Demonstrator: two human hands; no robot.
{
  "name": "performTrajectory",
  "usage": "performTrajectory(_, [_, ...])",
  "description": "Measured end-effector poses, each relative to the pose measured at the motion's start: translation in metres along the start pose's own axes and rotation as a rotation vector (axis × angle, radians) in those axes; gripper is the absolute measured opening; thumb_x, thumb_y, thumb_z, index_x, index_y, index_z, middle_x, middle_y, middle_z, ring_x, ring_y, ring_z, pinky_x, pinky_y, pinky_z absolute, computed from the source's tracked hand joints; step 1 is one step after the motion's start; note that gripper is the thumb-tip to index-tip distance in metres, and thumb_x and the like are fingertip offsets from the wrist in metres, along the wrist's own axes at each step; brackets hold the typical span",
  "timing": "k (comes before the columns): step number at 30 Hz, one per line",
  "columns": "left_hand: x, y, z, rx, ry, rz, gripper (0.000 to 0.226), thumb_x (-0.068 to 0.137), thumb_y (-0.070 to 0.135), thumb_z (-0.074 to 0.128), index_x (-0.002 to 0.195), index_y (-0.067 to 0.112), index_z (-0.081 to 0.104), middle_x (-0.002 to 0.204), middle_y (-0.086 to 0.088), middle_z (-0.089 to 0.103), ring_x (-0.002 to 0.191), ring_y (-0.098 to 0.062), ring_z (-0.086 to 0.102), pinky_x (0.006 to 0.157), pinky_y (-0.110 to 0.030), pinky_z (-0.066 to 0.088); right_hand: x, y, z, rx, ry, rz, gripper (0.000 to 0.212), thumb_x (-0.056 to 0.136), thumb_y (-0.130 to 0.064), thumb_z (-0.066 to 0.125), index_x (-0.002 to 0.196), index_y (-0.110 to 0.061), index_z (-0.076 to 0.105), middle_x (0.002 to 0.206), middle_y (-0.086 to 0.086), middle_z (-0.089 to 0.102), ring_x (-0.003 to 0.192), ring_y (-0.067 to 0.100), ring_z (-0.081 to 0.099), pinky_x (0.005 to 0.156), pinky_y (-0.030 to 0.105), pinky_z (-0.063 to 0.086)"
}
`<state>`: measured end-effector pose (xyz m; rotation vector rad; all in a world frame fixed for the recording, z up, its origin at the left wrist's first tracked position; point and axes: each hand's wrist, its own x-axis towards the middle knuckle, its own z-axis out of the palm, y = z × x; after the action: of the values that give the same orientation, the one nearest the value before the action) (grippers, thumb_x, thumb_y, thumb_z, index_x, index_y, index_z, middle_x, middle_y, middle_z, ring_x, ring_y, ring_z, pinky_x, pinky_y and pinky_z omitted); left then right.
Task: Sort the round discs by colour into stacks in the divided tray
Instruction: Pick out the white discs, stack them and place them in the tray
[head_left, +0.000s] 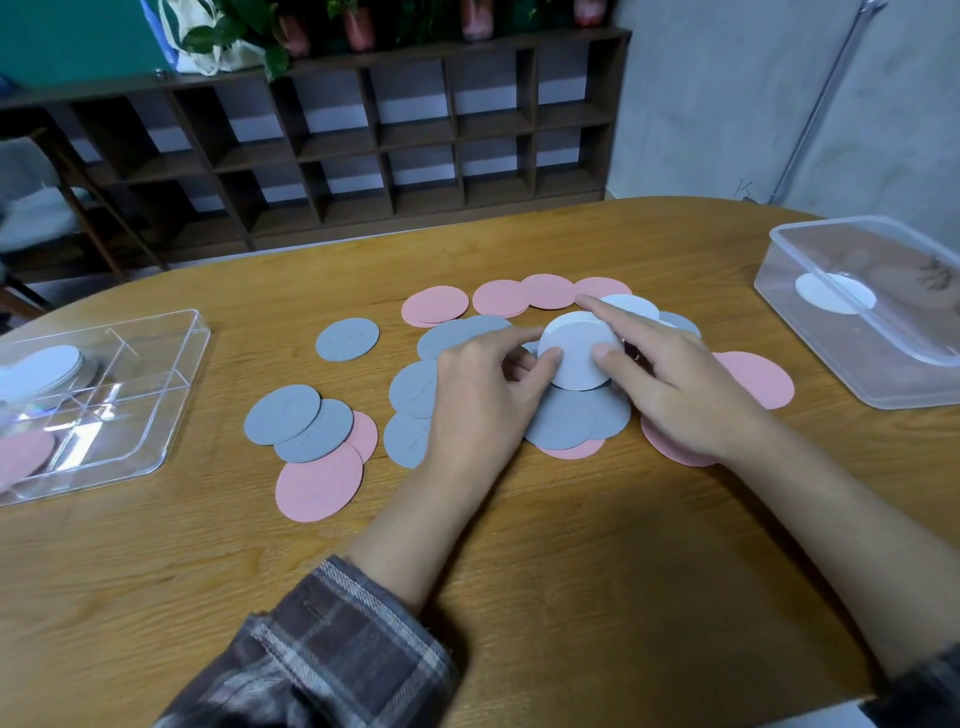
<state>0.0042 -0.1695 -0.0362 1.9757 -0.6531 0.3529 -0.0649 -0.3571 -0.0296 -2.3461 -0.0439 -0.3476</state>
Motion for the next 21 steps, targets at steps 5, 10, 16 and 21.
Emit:
performTrajectory(5, [0.0, -0.007, 0.004, 0.078, 0.038, 0.073, 0.018, 0.092, 0.027, 0.077, 0.106, 0.018, 0.083, 0.078, 0.0, 0.07, 0.072, -0.014, 0.064, 0.073, -0.035, 0.052, 0.0, -0.003, 0.0, -0.16, 0.006, -0.028, 0.053, 0.108, -0.033, 0.045, 0.159, -0.036, 0.031, 0.143, -0.015, 0.054, 0.127, 0.005, 0.047, 0.099, 0.024, 0.04])
performTrajectory(10, [-0.002, -0.006, 0.005, 0.074, -0.006, 0.091, 0.022, 0.093, 0.031, 0.075, 0.114, 0.024, 0.08, 0.082, 0.004, 0.07, 0.074, -0.011, 0.064, 0.073, -0.036, 0.054, -0.005, -0.003, -0.003, -0.093, 0.051, -0.015, 0.029, 0.105, -0.025, 0.052, 0.133, -0.031, 0.055, 0.1, -0.014, 0.064, 0.092, 0.003, 0.056, 0.071, 0.015, 0.043])
performTrajectory(16, [-0.003, 0.0, 0.008, 0.115, -0.118, 0.123, 0.041, 0.095, 0.038, 0.071, 0.134, 0.025, 0.067, 0.101, 0.01, 0.07, 0.09, -0.007, 0.064, 0.081, -0.036, 0.056, -0.006, 0.004, -0.014, -0.009, 0.151, 0.027, 0.026, 0.103, -0.02, 0.056, 0.126, -0.03, 0.061, 0.088, -0.004, 0.065, 0.078, 0.012, 0.054, 0.067, 0.017, 0.04])
performTrajectory(21, [0.002, 0.005, 0.016, 0.146, -0.211, 0.169, 0.046, 0.097, 0.032, 0.069, 0.141, 0.023, 0.059, 0.115, 0.006, 0.067, 0.108, -0.011, 0.061, 0.089, -0.036, 0.053, -0.009, 0.016, -0.035, -0.057, 0.231, 0.08, 0.025, 0.1, -0.023, 0.059, 0.122, -0.034, 0.064, 0.092, -0.006, 0.07, 0.076, 0.013, 0.06, 0.073, 0.024, 0.046])
